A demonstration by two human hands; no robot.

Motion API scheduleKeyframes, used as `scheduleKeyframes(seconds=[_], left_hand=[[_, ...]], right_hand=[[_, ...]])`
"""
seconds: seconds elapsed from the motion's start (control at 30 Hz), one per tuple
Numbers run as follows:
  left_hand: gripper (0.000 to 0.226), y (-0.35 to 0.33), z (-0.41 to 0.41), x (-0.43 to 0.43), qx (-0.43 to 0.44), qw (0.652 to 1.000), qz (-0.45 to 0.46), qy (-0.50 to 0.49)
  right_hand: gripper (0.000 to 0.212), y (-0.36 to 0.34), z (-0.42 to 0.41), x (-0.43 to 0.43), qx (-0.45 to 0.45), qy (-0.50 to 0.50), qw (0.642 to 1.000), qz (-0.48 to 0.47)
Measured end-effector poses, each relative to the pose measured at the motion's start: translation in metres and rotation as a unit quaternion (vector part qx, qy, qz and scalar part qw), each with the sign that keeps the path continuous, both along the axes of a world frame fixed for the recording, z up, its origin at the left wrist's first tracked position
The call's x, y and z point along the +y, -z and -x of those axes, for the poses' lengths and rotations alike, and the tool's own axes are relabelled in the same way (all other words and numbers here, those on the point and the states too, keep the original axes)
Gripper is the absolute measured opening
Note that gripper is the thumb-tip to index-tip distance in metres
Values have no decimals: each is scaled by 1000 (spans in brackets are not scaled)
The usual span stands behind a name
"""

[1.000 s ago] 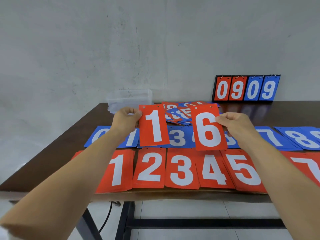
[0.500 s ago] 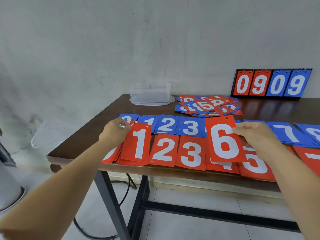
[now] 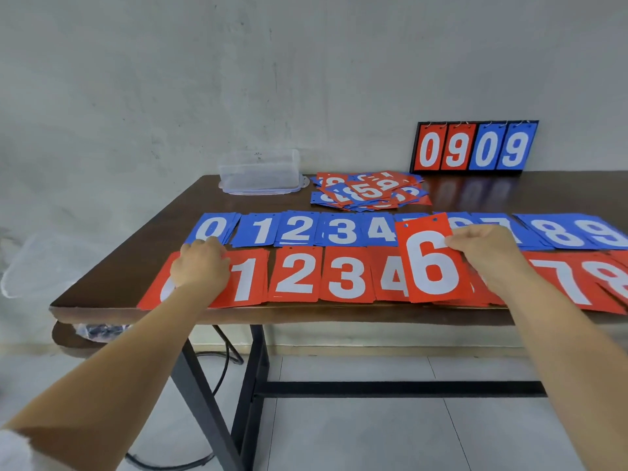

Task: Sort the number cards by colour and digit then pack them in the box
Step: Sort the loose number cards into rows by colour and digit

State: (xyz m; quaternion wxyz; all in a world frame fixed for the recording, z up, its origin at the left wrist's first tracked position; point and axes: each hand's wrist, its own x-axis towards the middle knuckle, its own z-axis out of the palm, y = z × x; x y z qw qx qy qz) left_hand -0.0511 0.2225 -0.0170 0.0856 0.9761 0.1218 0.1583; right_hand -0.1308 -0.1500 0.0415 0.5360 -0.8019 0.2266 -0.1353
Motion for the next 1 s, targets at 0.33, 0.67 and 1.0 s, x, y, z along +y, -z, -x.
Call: scheduleKeyframes(seconds=[0.33, 0.67, 1.0], left_hand=[[33, -12, 4, -57, -14, 993, 46, 104], [36, -19, -3, -150, -26, 976, 85, 199], [38, -25, -18, -226, -43, 974, 84, 207]], right_hand=[[26, 12, 19, -28, -11, 58, 998, 23], [28, 13, 36, -120, -8, 127, 991, 29], [25, 8, 13, -187, 49, 89, 994, 43]])
